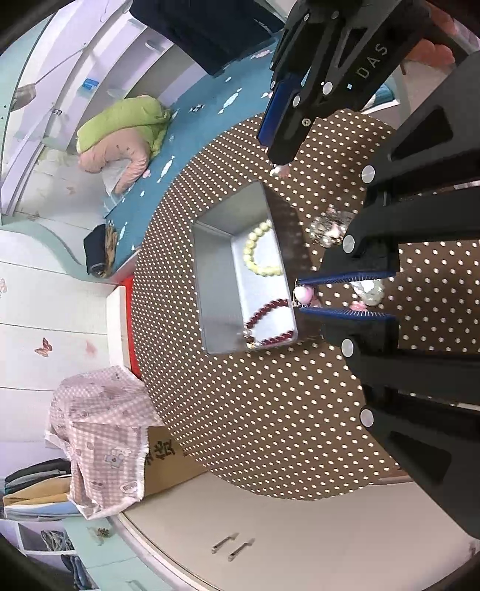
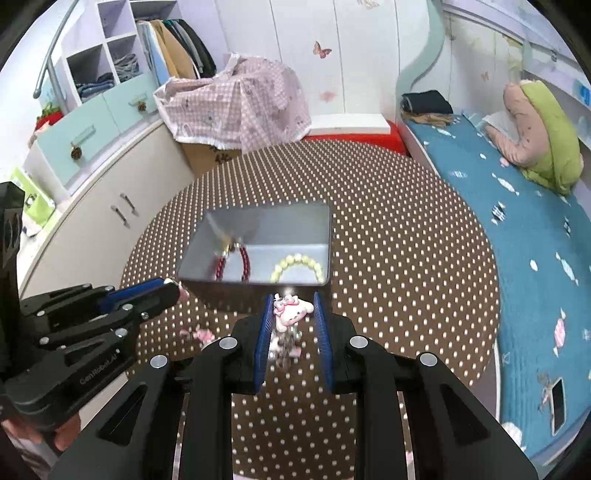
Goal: Organize jewelry
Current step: 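Carry both pink charms over the tin with both tools, then open both tools to release the pink charms into the tin, then move both tools back to the jade pendant and remaining charms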
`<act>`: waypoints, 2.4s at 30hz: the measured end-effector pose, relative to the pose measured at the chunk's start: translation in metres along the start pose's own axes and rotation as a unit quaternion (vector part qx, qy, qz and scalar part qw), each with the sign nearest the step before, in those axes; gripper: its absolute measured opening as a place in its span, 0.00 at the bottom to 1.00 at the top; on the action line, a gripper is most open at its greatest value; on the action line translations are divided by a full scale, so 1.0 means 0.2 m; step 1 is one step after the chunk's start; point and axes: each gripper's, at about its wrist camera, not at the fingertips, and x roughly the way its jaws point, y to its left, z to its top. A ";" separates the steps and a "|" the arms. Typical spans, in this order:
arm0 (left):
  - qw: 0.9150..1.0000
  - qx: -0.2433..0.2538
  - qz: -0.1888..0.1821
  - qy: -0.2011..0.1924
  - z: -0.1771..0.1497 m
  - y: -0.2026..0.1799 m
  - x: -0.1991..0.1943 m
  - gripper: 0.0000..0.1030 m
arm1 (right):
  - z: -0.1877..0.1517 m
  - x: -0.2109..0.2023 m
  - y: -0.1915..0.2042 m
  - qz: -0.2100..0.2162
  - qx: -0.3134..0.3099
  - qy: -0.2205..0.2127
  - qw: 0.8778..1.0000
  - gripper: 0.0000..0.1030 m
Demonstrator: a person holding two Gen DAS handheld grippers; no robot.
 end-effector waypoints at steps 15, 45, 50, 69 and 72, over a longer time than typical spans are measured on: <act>1.000 0.022 -0.006 -0.021 0.24 -0.03 0.09 0.11 | 0.28 0.08 0.02 -0.018 -0.017 -0.020 0.999 0.22; 0.999 -0.026 0.020 0.010 0.28 0.12 0.31 0.38 | 0.36 0.29 -0.03 -0.054 -0.007 -0.001 0.999 0.66; 0.999 -0.025 0.022 0.013 0.26 0.11 0.29 0.38 | 0.35 0.29 -0.04 -0.056 -0.006 0.003 0.998 0.66; 0.999 -0.028 0.038 0.001 0.06 0.07 0.08 0.39 | 0.17 0.09 0.02 -0.053 -0.005 -0.007 0.999 0.70; 0.999 -0.033 0.041 -0.003 0.00 0.08 0.04 0.46 | 0.13 0.05 0.03 -0.048 -0.005 -0.010 0.999 0.70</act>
